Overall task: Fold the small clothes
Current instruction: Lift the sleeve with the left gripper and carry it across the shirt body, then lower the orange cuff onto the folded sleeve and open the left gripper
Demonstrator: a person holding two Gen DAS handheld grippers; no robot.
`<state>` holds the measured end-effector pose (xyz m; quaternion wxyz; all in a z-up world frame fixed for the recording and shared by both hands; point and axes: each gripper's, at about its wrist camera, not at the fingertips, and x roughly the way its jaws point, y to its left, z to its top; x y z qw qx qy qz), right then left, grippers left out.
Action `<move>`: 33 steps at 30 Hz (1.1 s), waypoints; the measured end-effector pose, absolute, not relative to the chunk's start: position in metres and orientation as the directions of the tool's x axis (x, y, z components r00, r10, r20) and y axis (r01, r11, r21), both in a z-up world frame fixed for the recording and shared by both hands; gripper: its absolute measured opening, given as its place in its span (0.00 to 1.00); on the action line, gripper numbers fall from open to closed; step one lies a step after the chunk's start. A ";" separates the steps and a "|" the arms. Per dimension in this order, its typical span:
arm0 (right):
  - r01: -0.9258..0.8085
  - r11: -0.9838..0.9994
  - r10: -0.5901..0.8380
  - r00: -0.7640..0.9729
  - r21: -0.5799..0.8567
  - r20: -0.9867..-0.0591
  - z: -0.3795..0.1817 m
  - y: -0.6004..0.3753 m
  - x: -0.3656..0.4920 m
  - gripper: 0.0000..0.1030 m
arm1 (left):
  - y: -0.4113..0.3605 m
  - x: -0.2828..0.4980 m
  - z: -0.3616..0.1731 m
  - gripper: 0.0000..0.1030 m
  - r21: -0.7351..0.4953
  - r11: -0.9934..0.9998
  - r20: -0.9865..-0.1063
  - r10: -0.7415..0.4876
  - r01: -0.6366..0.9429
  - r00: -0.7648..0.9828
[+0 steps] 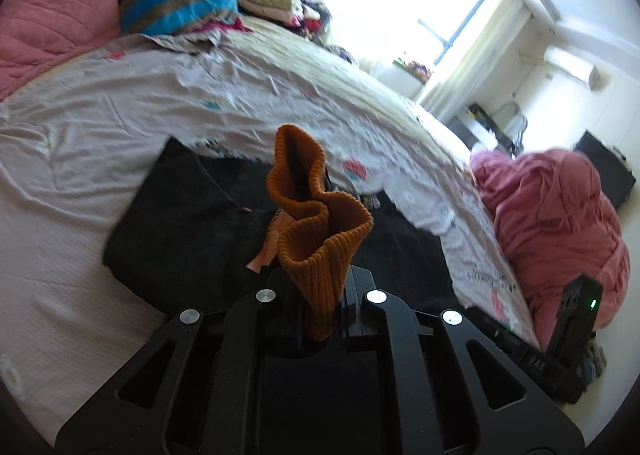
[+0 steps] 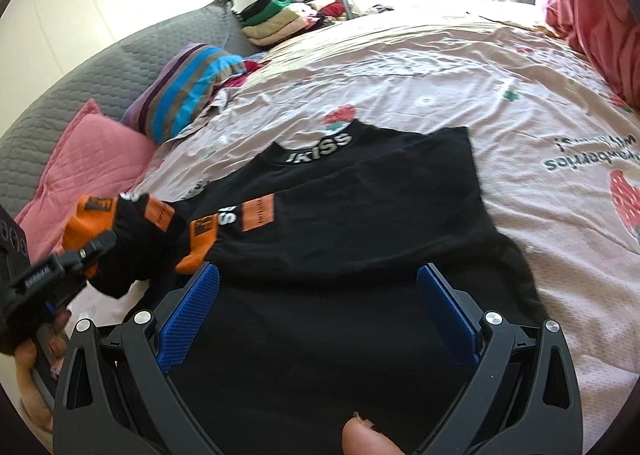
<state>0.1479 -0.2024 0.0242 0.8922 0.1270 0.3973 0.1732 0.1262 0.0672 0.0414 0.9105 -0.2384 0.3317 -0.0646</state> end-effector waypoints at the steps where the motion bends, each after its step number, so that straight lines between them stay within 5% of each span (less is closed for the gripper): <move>1: -0.191 0.913 0.396 0.629 0.360 -0.669 0.023 -0.206 0.148 0.96 | 0.060 0.129 0.037 0.06 -0.472 0.881 -0.585 -0.286 -0.032 0.759; 8: -0.105 0.915 0.366 0.624 0.390 -0.690 0.014 -0.228 0.152 0.96 | 0.038 0.140 0.012 0.09 -0.474 0.880 -0.638 -0.347 0.004 0.687; 13: -0.093 0.913 0.368 0.604 0.396 -0.707 0.008 -0.231 0.154 0.96 | 0.019 0.141 0.003 0.39 -0.449 0.892 -0.687 -0.383 0.054 0.618; 23: -0.189 0.884 0.460 0.510 0.428 -0.727 -0.003 -0.195 0.153 0.95 | 0.030 0.129 0.027 0.72 -0.329 0.944 -0.699 -0.259 0.021 0.667; 27: -0.254 0.852 0.524 0.434 0.459 -0.733 -0.010 -0.165 0.153 0.79 | 0.049 0.126 0.033 0.89 -0.260 0.964 -0.702 -0.149 -0.057 0.696; 33: -0.312 0.846 0.528 0.372 0.433 -0.763 -0.023 -0.122 0.156 0.62 | 0.070 0.121 0.033 0.91 -0.256 0.961 -0.709 -0.112 -0.107 0.696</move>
